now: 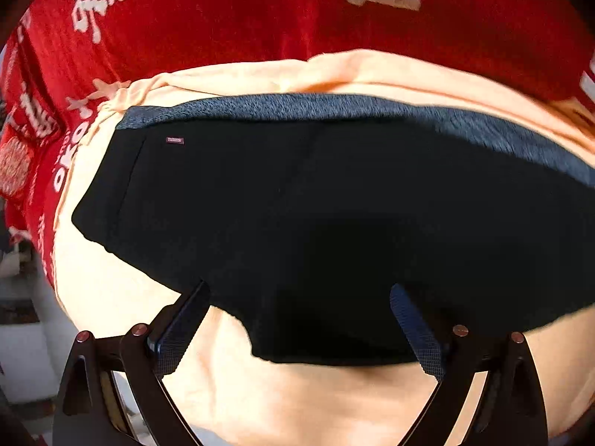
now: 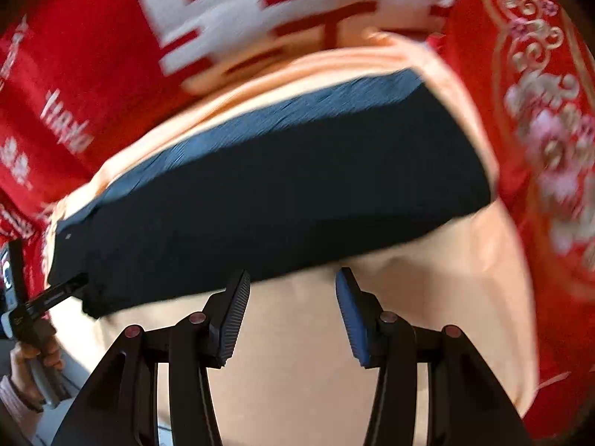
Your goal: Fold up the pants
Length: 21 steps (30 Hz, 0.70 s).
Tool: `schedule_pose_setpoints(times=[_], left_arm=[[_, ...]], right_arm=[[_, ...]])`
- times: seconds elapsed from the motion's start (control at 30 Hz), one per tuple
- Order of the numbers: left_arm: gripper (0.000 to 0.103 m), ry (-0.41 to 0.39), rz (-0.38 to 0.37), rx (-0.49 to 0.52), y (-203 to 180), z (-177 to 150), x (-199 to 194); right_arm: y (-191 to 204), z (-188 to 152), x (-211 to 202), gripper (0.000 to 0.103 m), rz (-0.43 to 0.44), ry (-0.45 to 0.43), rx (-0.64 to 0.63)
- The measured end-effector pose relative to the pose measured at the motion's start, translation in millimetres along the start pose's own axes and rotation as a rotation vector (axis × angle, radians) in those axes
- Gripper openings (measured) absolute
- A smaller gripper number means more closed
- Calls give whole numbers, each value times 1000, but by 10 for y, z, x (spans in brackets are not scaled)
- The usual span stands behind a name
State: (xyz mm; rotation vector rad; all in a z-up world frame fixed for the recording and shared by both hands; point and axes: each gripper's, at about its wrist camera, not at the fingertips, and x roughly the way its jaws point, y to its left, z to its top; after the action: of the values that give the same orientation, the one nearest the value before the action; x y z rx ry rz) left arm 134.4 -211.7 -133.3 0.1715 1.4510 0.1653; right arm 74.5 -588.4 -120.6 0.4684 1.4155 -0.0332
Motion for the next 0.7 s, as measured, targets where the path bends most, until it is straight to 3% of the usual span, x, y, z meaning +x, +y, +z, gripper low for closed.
schedule_pose_setpoints(times=[0.2,0.3,0.47,0.6,0.7], left_arm=[[98,-38,-62,52,398,71,83],[98,-90,-81,43,752,321,152],[98,-150,-47,34,1199,851,464],[98,-178,-13,32,1460,1176,791],[98,-140,8,-9,1753,1366,1151]], right_arm=[[816,-248,168,52,71,21,-6],[1342,-43,468,52,95,22,-62],[2284,160,900,52,134,29,-131],[2912,248,1314,52,105,30,-195],[3083,215,1605,52,48,66,-206]])
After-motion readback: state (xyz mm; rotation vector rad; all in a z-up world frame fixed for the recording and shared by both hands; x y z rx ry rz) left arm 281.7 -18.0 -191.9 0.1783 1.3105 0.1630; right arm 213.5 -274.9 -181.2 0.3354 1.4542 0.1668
